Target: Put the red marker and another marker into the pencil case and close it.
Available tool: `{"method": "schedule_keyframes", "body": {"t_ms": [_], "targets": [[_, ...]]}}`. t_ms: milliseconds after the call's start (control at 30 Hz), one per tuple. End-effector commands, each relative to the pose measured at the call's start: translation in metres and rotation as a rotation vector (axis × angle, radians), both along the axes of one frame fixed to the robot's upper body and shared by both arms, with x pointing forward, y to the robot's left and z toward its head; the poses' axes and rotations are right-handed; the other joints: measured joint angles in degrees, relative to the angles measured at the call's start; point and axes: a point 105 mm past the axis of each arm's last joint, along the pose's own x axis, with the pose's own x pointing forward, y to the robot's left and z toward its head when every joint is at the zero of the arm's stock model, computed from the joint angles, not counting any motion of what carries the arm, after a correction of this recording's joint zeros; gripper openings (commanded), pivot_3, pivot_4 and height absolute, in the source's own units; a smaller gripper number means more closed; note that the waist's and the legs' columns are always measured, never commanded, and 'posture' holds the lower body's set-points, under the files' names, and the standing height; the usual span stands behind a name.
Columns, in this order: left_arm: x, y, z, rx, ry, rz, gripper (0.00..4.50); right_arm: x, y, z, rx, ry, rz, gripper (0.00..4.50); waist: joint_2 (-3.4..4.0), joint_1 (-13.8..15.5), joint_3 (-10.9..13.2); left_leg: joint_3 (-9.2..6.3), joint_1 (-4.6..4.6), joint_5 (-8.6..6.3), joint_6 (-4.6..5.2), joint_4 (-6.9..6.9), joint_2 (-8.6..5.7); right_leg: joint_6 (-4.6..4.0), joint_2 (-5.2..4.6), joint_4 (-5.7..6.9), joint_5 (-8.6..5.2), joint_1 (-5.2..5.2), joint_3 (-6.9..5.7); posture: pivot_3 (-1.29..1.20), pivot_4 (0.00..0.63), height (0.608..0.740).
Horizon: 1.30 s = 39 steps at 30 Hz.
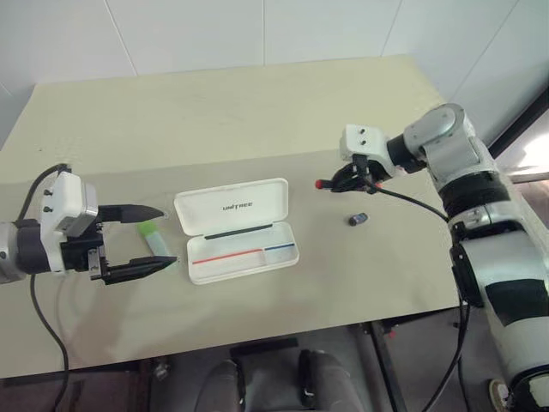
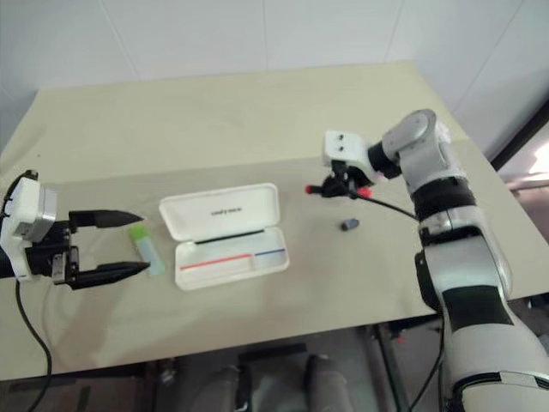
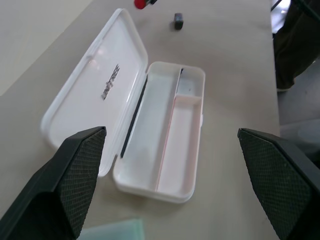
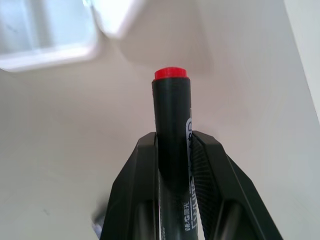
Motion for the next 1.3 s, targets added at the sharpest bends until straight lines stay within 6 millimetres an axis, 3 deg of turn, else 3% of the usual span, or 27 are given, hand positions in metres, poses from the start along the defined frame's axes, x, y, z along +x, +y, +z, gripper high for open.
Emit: {"method": "schedule_keyframes", "body": {"t_ms": [33,233,467,600,700,900,1300], "targets": [[-0.001,0.014,0.006,0.044,-0.04,0.022,4.5,-0.044,0.03,0.021,0.039,0.02,0.174,0.59,0.0,0.1,0.0,0.01,0.0,-0.01,0.01,0.02,0.0,0.0,0.0,0.02,0.0,-0.02,0.01,0.0,0.15,0.74],[0.002,0.017,0.002,0.062,-0.038,0.021,4.5,-0.084,0.056,0.012,0.04,0.076,0.285,0.59,-0.02,0.6,0.0,0.02,-0.03,-0.13,0.07,0.11,0.0,-0.01,0.0,0.03,0.0,-0.03,0.0,0.0,0.15,0.74],[0.004,0.014,0.001,0.076,-0.041,0.009,4.5,-0.102,0.095,0.008,0.067,0.103,0.382,0.59,-0.02,1.0,0.0,0.1,-0.02,-0.17,0.12,0.13,0.01,-0.01,0.0,0.03,-0.01,-0.05,0.03,0.0,0.15,0.74],[0.004,0.011,-0.001,0.082,-0.041,0.0,4.5,-0.096,0.123,0.002,0.086,0.1,0.405,0.59,-0.02,0.9,0.0,0.13,-0.02,-0.17,0.12,0.14,0.03,-0.02,0.01,0.08,-0.01,-0.07,0.04,0.0,0.15,0.74],[0.002,0.009,-0.002,0.084,-0.043,-0.002,4.5,-0.085,0.132,-0.005,0.078,0.084,0.392,0.59,-0.05,1.0,0.0,0.14,-0.04,-0.19,0.13,0.15,0.03,-0.02,0.0,0.06,-0.01,-0.08,0.04,0.0,0.15,0.74],[-0.002,0.008,-0.002,0.083,-0.045,0.004,4.5,-0.071,0.135,-0.013,0.057,0.071,0.367,0.59,-0.07,1.2,0.0,0.16,-0.05,-0.25,0.18,0.25,0.03,-0.02,-0.02,0.06,-0.01,-0.07,0.05,0.0,0.15,0.74],[-0.001,0.004,-0.003,0.076,-0.05,0.004,4.5,-0.061,0.146,-0.026,0.04,0.049,0.358,0.59,-0.07,1.0,0.0,0.17,-0.04,-0.26,0.14,0.23,0.07,-0.02,0.0,0.07,-0.01,-0.08,0.04,0.0,0.15,0.74]]}}
